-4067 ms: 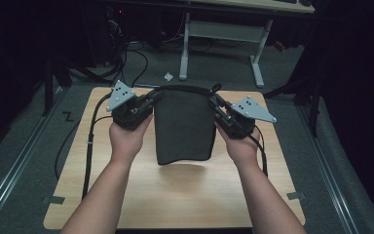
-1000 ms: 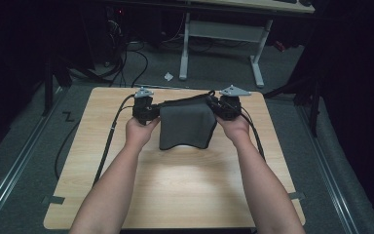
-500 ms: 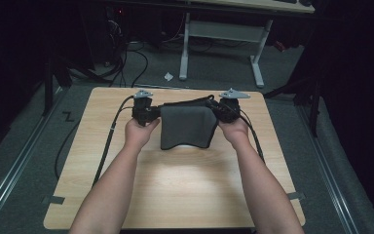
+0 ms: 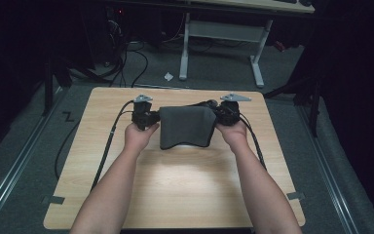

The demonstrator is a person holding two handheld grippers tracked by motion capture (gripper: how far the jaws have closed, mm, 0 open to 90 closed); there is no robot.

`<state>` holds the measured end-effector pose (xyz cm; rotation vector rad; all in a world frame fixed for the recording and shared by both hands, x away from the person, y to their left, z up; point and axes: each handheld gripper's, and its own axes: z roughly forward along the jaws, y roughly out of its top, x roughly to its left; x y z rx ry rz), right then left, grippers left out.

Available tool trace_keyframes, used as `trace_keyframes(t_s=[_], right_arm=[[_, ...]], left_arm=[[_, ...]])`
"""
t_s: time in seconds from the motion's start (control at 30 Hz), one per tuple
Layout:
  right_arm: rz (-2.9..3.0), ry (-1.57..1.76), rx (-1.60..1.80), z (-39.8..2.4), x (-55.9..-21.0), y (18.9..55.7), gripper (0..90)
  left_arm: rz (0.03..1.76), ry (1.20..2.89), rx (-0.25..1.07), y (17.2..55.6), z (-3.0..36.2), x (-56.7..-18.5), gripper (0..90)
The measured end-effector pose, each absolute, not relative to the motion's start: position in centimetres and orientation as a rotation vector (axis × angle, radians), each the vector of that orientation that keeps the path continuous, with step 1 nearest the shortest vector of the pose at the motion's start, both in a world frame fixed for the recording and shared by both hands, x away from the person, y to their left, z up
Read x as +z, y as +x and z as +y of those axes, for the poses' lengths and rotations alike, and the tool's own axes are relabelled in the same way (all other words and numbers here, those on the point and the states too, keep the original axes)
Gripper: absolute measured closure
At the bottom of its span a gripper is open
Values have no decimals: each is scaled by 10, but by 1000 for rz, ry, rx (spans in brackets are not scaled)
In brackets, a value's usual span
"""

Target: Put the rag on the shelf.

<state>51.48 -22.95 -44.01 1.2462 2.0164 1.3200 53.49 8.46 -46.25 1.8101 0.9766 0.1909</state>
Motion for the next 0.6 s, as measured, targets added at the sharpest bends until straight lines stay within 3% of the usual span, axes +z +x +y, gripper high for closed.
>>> trace_keyframes(t_s=[0.37, 0.5, 0.6], right_arm=[[2007, 1314, 1325, -233, -449, 517, 699], [1959, 1351, 1267, -238, -447, 518, 583], [1934, 1342, 1239, -242, -444, 517, 550]], left_arm=[[986, 1818, 167, 531, 90, -474, 830], [1002, 1822, 161, 530, 89, -474, 729], [1020, 1817, 191, 529, 89, -471, 687]])
